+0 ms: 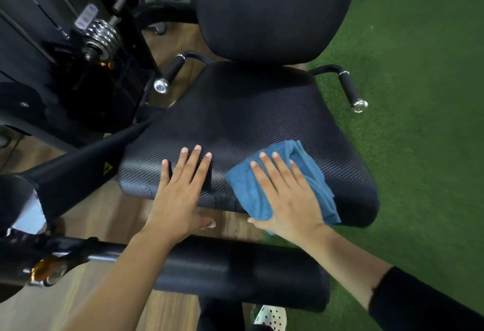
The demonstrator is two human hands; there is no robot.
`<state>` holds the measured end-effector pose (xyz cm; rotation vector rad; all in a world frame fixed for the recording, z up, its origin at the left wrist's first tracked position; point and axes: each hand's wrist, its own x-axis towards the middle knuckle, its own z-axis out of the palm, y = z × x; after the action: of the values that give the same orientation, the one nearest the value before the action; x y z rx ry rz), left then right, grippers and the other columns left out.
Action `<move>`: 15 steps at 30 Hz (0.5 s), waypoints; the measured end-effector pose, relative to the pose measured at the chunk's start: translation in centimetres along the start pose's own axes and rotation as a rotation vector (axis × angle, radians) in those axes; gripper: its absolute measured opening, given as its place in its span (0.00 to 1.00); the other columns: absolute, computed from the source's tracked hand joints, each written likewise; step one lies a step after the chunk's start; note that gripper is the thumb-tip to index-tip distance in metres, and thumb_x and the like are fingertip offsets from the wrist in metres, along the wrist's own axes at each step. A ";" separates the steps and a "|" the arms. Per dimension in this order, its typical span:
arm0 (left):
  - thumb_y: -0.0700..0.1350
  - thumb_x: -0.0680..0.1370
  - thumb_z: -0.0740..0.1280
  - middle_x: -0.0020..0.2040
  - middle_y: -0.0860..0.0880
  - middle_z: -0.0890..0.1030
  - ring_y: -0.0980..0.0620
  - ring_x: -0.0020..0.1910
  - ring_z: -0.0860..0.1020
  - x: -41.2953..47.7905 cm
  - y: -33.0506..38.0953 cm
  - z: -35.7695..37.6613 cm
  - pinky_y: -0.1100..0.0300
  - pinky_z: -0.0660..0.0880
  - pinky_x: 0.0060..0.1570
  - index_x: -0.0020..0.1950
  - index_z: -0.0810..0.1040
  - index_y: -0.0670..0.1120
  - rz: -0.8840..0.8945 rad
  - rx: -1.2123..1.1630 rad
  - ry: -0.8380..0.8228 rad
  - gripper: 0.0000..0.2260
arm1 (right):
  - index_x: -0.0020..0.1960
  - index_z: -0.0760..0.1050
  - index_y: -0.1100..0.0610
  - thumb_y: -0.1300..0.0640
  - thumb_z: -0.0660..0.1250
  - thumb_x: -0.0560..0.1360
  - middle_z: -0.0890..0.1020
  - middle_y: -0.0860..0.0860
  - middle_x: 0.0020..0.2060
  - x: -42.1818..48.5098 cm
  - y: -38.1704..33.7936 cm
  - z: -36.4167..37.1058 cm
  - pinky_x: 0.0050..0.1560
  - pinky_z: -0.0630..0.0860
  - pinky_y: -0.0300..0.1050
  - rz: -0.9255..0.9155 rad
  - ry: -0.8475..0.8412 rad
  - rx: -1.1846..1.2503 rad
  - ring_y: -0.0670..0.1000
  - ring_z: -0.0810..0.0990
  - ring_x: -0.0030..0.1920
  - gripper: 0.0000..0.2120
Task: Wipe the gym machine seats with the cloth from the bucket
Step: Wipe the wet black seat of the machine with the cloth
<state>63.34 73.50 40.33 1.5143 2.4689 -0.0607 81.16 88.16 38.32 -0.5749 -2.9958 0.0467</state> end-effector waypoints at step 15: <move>0.59 0.56 0.80 0.78 0.47 0.45 0.46 0.76 0.41 -0.2 -4.5 0.1 0.42 0.43 0.72 0.78 0.46 0.46 -0.031 0.048 0.011 0.61 | 0.74 0.58 0.58 0.29 0.73 0.55 0.64 0.58 0.72 -1.6 1.3 0.1 0.70 0.60 0.59 0.109 0.001 -0.036 0.59 0.62 0.73 0.58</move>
<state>59.50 71.21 39.88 1.4996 2.5168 -0.1183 83.08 88.79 38.00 -0.7415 -2.9676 -0.0007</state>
